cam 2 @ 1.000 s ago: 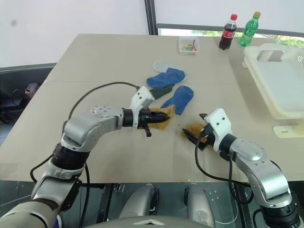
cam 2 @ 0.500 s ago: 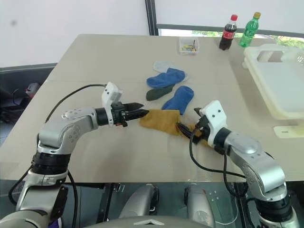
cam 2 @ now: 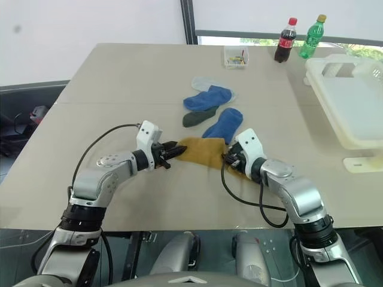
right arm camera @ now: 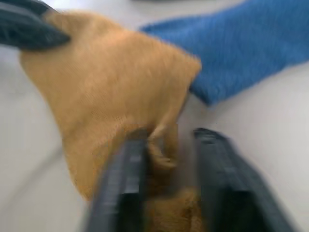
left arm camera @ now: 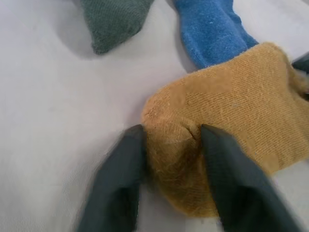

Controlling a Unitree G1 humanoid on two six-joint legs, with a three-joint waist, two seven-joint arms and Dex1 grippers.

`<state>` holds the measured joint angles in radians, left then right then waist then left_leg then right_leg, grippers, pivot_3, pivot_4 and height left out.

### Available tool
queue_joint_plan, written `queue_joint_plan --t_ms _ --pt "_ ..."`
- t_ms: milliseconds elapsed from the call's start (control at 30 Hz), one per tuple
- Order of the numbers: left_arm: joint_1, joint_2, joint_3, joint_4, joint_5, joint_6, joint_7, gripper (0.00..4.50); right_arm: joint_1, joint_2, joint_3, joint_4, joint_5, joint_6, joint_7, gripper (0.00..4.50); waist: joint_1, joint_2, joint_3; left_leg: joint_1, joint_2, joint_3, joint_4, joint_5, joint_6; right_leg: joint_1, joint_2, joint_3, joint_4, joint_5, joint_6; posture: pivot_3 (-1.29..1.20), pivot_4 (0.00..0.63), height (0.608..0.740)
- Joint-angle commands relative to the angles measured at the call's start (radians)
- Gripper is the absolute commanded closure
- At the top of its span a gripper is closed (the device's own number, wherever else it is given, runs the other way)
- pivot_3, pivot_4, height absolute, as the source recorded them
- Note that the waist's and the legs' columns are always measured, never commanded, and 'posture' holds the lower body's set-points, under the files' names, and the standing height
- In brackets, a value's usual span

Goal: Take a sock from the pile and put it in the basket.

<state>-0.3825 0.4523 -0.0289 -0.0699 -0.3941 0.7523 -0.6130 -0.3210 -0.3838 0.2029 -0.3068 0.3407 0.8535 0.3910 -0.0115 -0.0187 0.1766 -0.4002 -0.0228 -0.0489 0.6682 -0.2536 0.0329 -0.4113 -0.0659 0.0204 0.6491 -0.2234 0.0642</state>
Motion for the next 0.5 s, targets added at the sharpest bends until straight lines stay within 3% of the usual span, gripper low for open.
queue_joint_plan --t_ms 33,267,400,500 --pt "0.016 -0.003 0.038 -0.049 -0.034 0.004 -0.006 4.47 -0.023 0.010 -0.016 -0.028 0.005 -0.025 0.023 4.43 -0.001 0.000 0.000 0.000 0.000 0.000 0.000 0.000 0.000 0.000 0.000 0.000 0.000 0.000 0.000 0.00 0.150 0.740" --pt "0.040 0.026 0.146 -0.180 -0.218 0.100 -0.081 4.47 -0.028 0.001 -0.108 -0.166 0.117 0.017 0.083 4.43 -0.002 0.000 0.000 -0.001 0.001 0.000 0.000 0.000 0.000 -0.001 0.000 0.000 0.000 0.000 0.000 0.00 0.150 0.740" --pt "0.002 0.041 0.195 -0.246 -0.389 0.235 -0.110 4.47 -0.023 -0.026 -0.209 -0.286 0.236 0.102 0.094 4.43 0.001 0.000 0.000 0.000 0.000 -0.001 0.000 0.000 0.000 0.000 -0.001 -0.001 0.000 0.000 0.000 0.00 0.150 0.740" --pt "-0.045 0.037 0.194 -0.226 -0.426 0.275 -0.087 4.47 -0.009 -0.066 -0.258 -0.327 0.288 0.141 0.101 4.43 0.001 0.000 0.000 -0.001 0.000 -0.002 0.000 0.000 0.000 0.000 -0.001 -0.002 0.000 0.000 0.000 0.00 0.150 0.740"
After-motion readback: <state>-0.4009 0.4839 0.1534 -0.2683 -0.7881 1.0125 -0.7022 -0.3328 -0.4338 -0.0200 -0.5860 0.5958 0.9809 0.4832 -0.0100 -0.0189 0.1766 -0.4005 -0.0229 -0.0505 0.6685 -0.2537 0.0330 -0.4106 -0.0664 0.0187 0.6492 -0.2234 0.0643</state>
